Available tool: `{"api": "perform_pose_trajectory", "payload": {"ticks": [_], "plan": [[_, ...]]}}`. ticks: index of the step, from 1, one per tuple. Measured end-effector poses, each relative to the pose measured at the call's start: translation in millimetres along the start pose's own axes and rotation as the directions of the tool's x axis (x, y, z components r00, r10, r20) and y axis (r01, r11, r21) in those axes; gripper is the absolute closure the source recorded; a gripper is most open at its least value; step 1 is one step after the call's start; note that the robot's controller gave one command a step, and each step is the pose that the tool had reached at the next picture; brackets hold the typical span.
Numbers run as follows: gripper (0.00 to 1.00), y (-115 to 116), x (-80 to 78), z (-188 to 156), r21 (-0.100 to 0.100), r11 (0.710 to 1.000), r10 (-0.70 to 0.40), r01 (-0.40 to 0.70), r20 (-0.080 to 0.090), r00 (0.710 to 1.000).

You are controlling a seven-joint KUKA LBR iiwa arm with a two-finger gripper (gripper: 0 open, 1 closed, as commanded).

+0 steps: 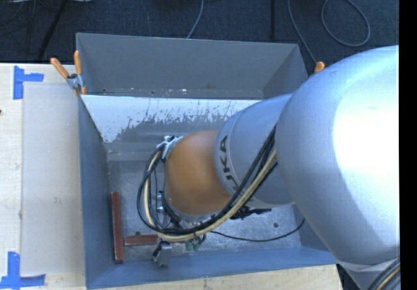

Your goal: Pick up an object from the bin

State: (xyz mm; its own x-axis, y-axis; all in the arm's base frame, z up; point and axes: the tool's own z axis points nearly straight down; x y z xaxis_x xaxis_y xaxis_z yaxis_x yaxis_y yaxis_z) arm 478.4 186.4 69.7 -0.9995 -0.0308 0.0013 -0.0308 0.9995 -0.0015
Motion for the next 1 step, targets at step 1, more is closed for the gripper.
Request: {"api": "perform_pose_trajectory", "payload": {"ticks": [1], "plan": [[1.00, 0.6, -0.6, -3.4, -0.002, 1.000, 0.001, -0.001, 0.001, 1.000]]}}
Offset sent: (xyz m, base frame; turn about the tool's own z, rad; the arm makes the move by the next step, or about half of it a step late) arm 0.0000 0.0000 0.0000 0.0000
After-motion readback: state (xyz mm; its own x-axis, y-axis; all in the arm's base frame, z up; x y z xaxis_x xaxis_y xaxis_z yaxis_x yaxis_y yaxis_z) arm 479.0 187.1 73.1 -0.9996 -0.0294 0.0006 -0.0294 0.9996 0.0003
